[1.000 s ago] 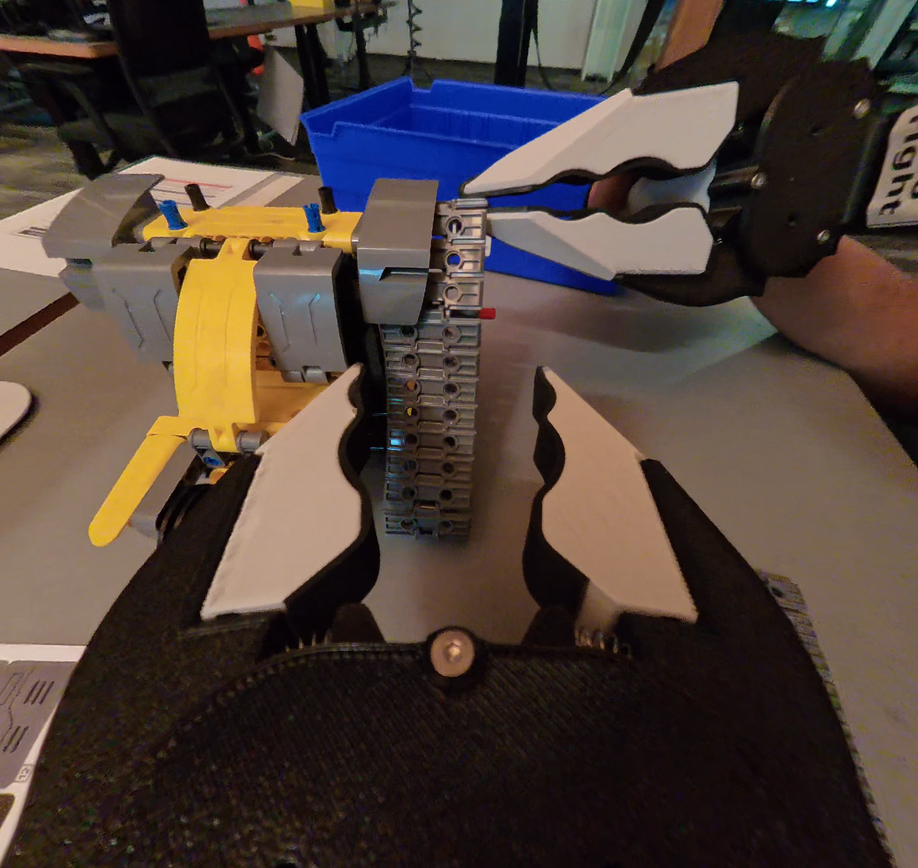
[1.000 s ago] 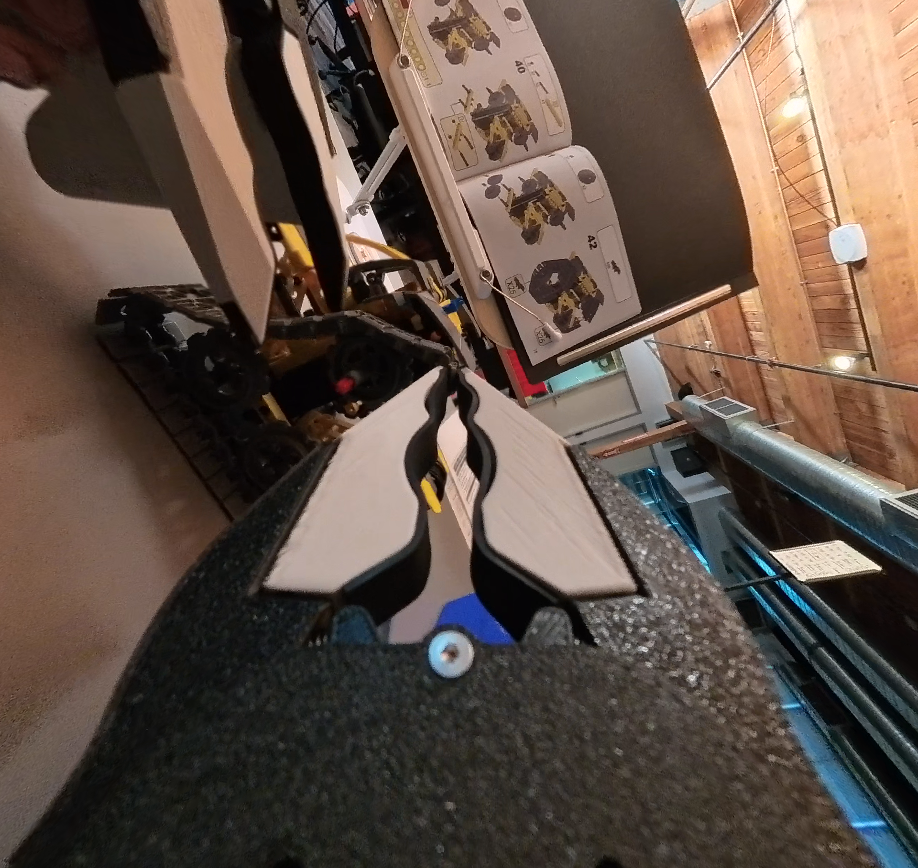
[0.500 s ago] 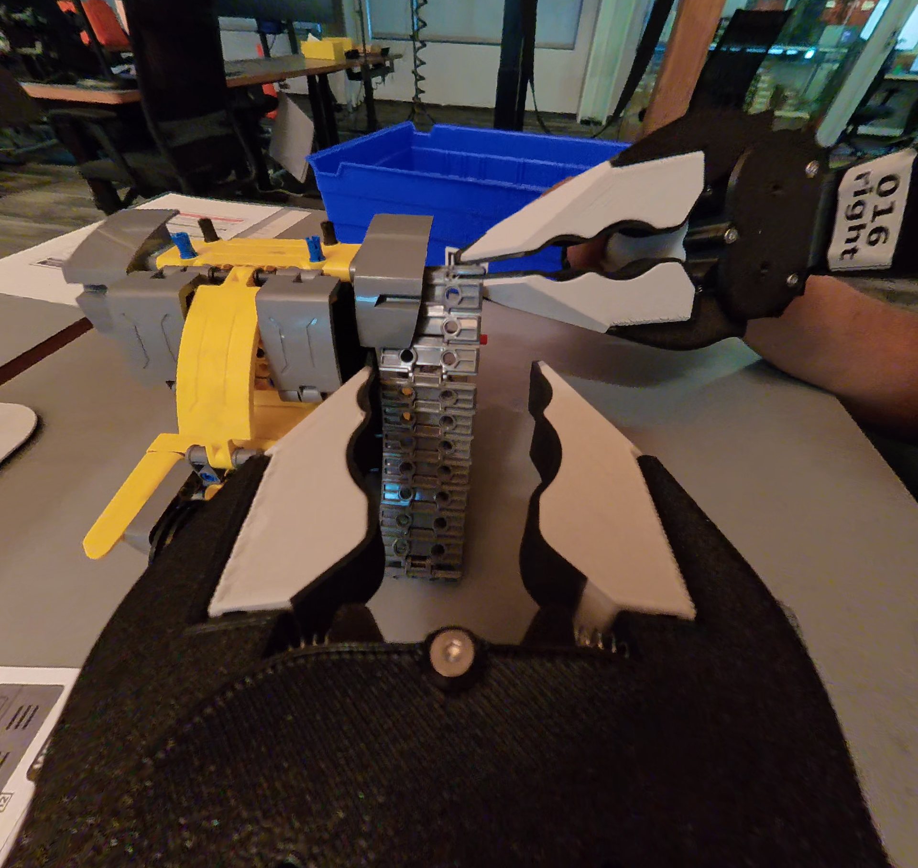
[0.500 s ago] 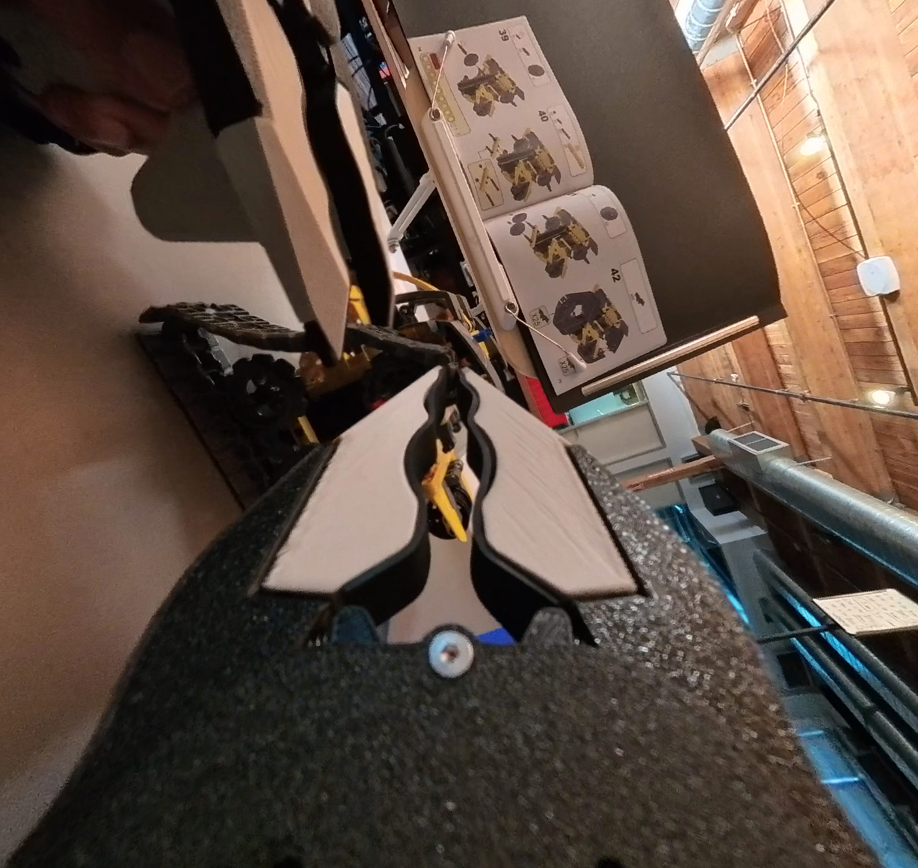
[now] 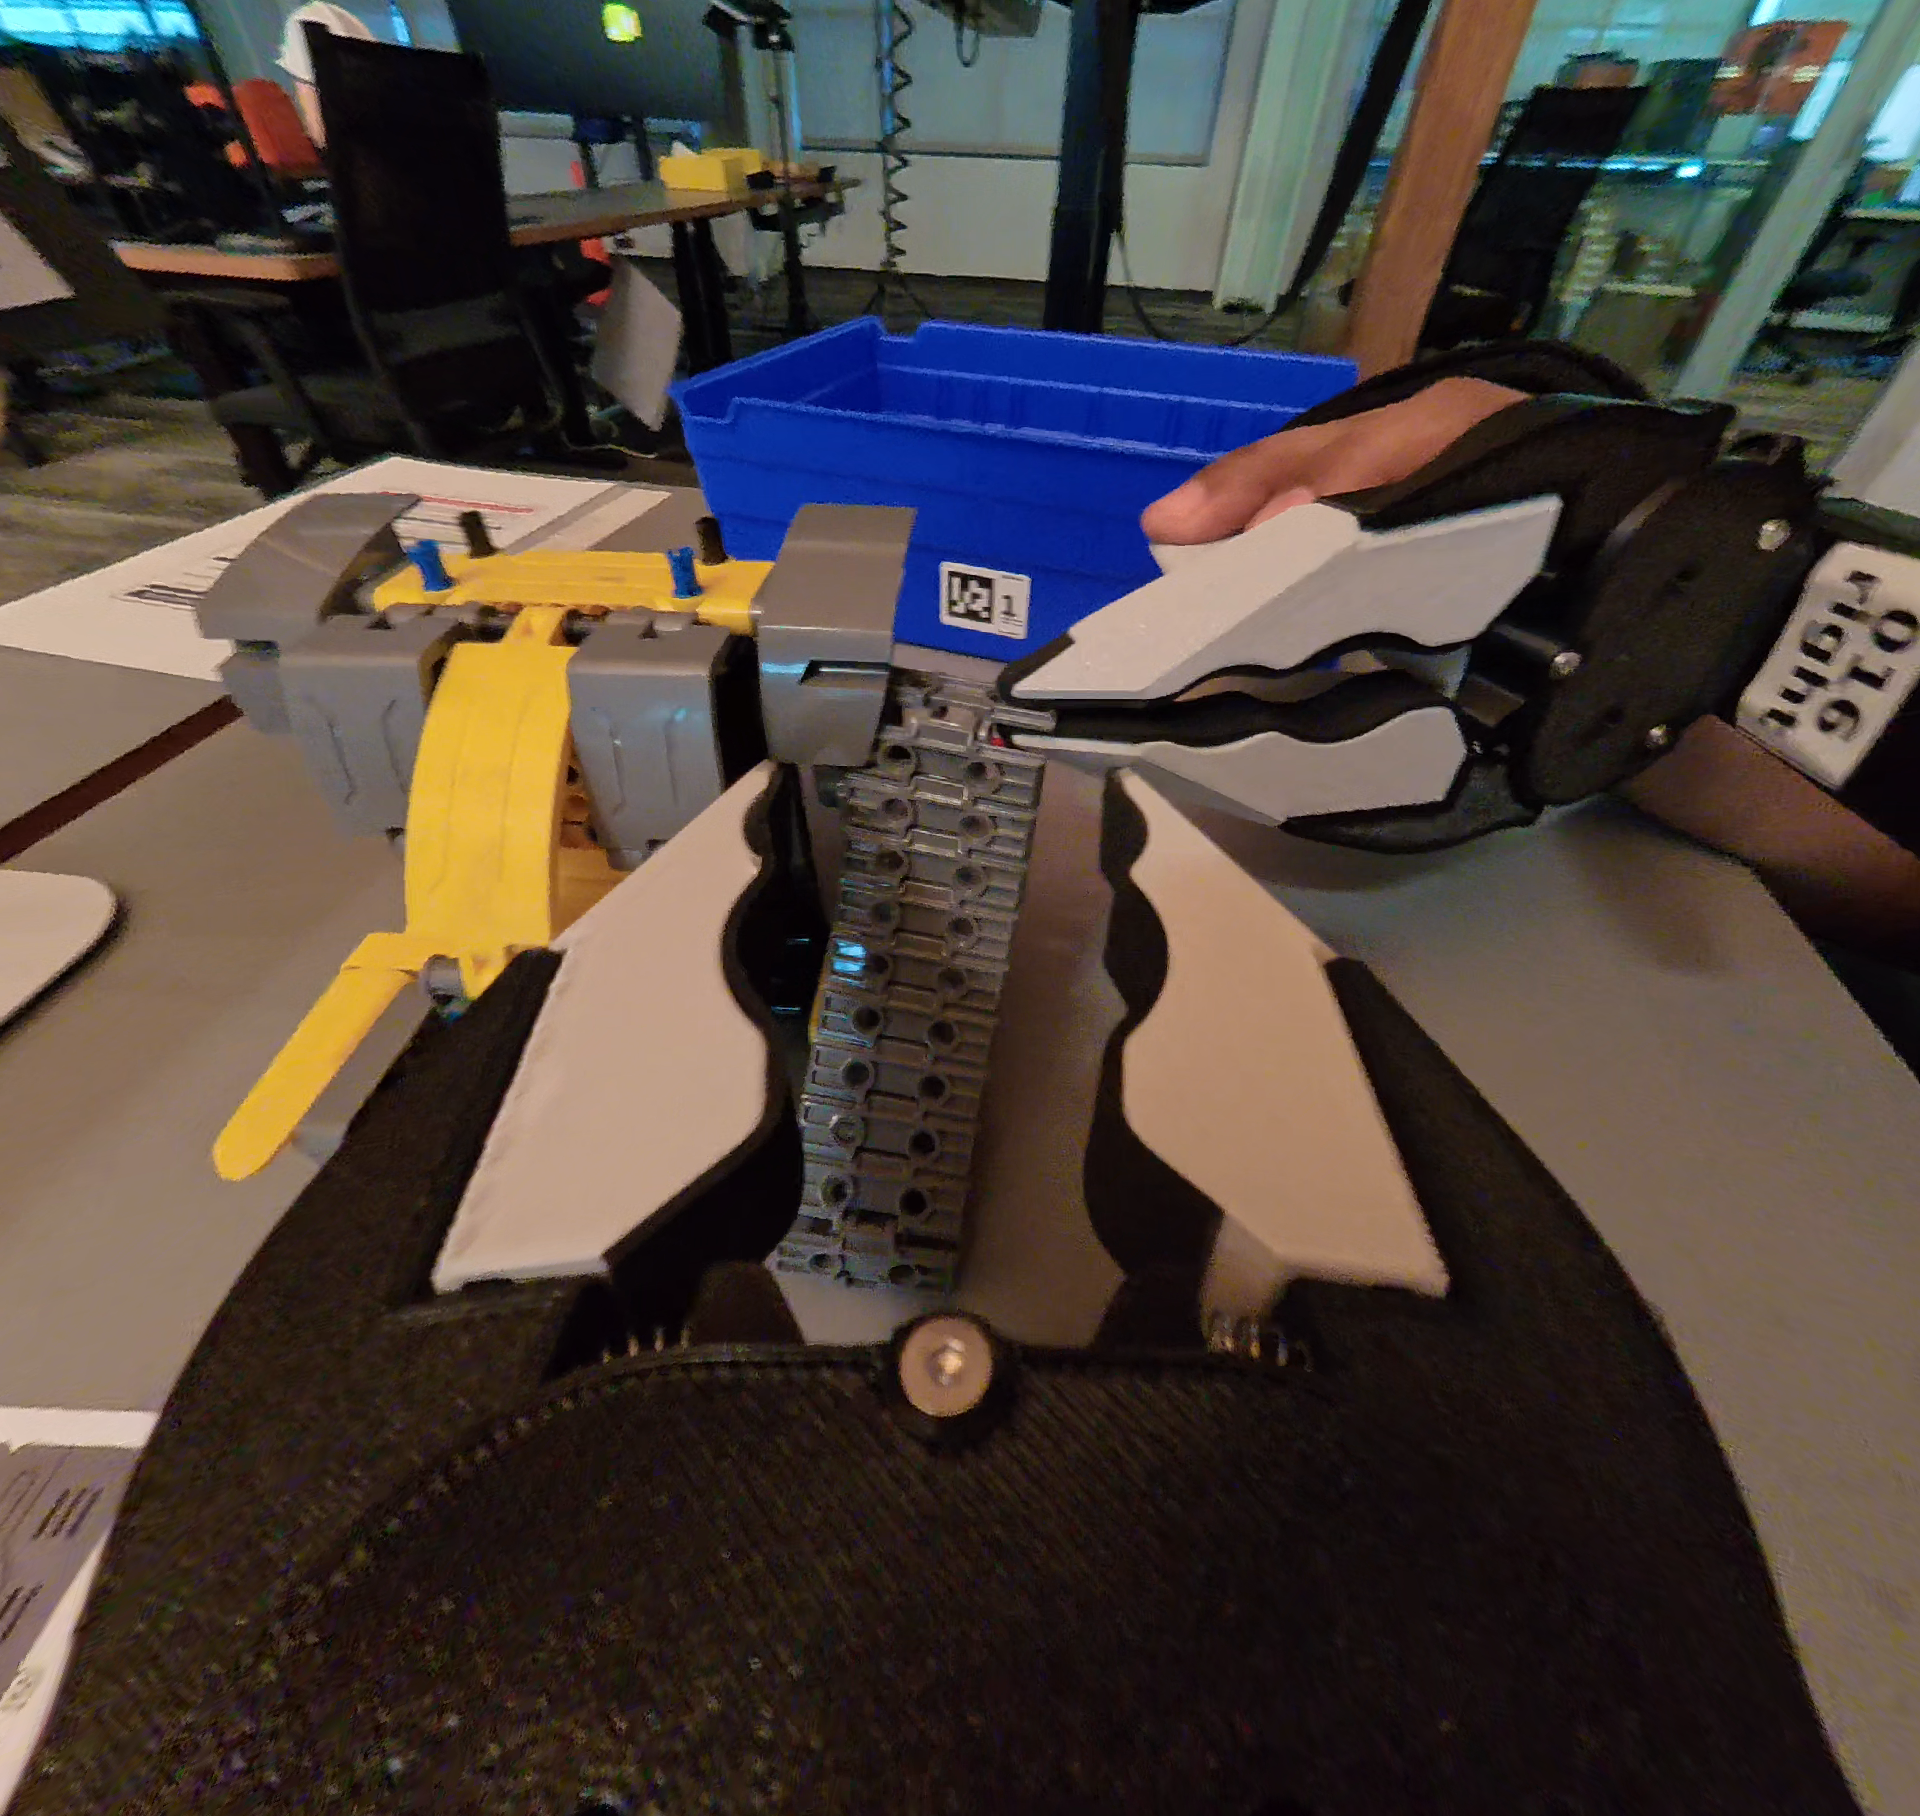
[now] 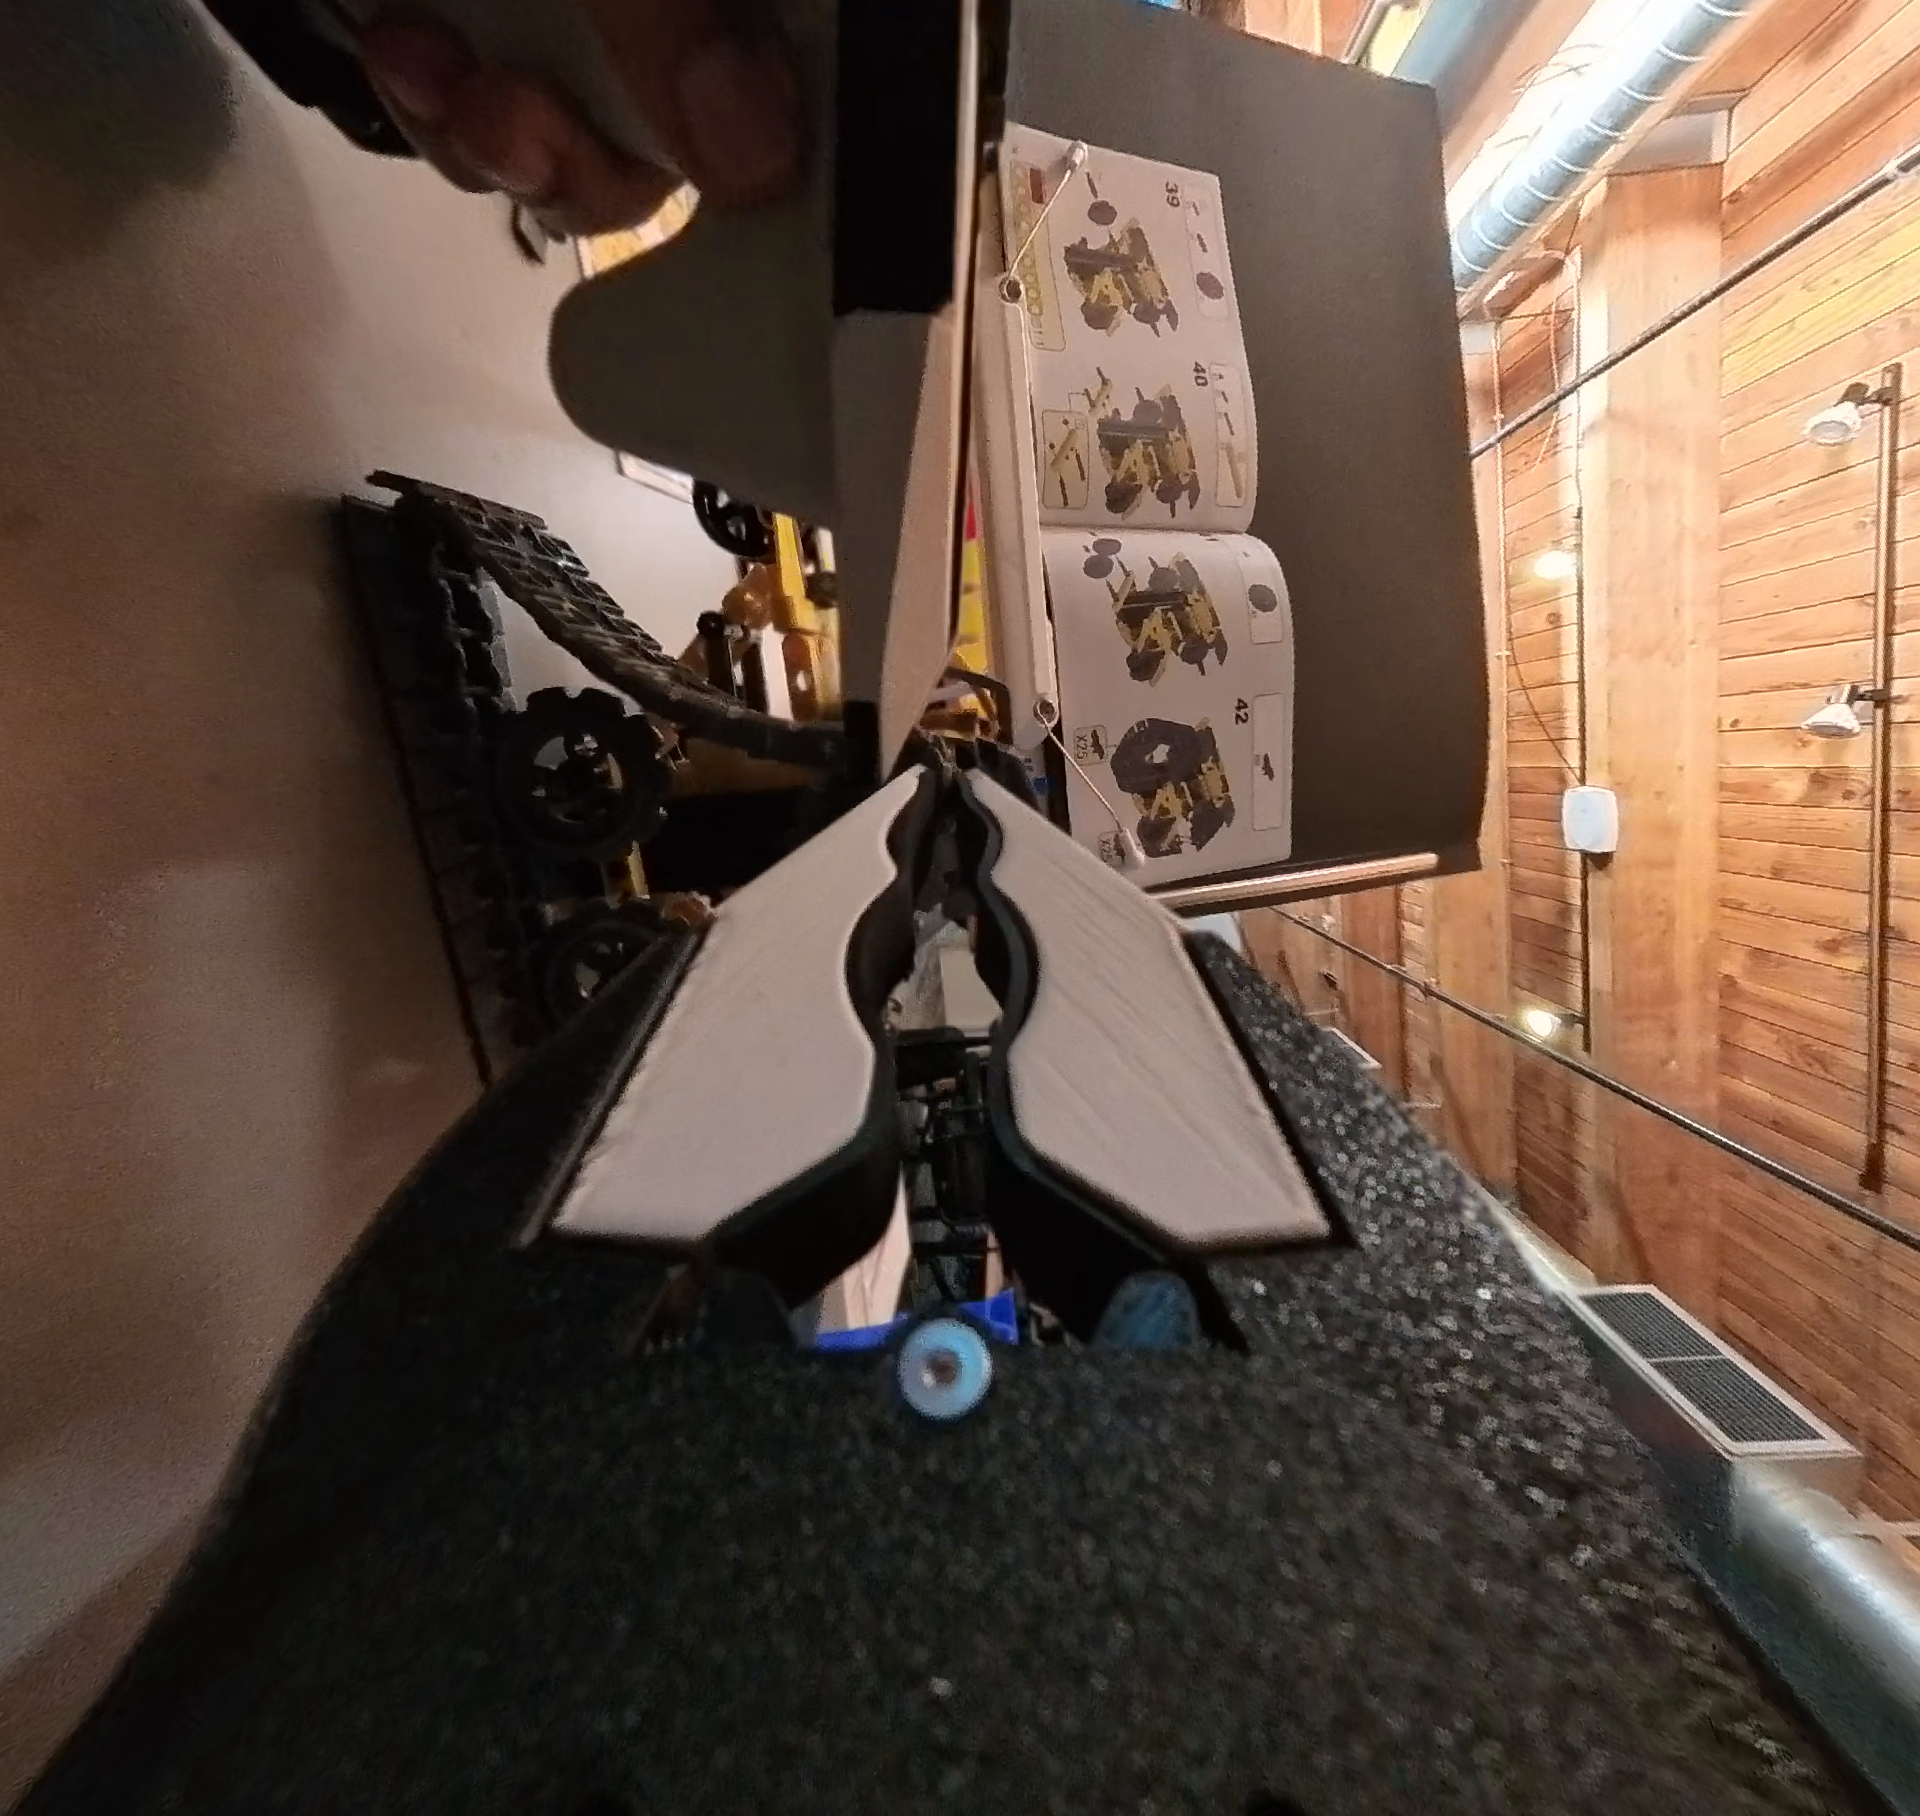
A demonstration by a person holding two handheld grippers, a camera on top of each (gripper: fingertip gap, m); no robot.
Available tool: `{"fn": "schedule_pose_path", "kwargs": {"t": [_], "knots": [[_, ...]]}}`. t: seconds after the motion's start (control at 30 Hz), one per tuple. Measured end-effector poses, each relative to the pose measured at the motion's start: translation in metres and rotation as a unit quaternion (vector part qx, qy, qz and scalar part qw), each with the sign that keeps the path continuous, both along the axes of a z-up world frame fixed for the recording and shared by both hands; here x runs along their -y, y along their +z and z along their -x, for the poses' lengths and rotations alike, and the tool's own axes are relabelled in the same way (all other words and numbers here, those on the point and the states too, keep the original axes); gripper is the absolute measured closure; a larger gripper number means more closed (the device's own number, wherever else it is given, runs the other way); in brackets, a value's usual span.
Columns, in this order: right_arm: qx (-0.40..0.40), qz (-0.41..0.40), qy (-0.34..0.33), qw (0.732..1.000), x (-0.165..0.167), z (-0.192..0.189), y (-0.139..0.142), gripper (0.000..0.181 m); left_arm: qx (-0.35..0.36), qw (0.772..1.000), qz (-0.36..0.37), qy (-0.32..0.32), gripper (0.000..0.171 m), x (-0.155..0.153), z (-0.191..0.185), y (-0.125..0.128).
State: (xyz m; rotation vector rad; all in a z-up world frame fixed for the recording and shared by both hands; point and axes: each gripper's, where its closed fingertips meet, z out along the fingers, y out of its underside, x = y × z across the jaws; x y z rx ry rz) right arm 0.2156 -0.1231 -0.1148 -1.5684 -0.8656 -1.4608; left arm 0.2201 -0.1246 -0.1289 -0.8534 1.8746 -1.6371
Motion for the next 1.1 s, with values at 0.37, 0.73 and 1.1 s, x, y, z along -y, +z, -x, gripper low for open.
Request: {"fn": "schedule_pose_path", "kwargs": {"t": [0.37, 0.73, 1.1], "knots": [[-0.116, -0.009, 0.065, 0.991, 0.004, 0.017, 0.0, 0.176, -0.015, 0.998, -0.032, -0.044, 0.122, 0.01, 0.011, -0.013], [-0.129, -0.002, 0.07, 0.989, 0.005, 0.021, -0.001, 0.176, -0.007, 0.997, -0.056, -0.053, 0.109, 0.01, 0.018, -0.002], [-0.178, -0.029, 0.084, 0.98, 0.004, 0.023, 0.005, 0.175, 0.015, 0.996, -0.087, -0.023, 0.134, 0.002, 0.018, 0.004]]}}
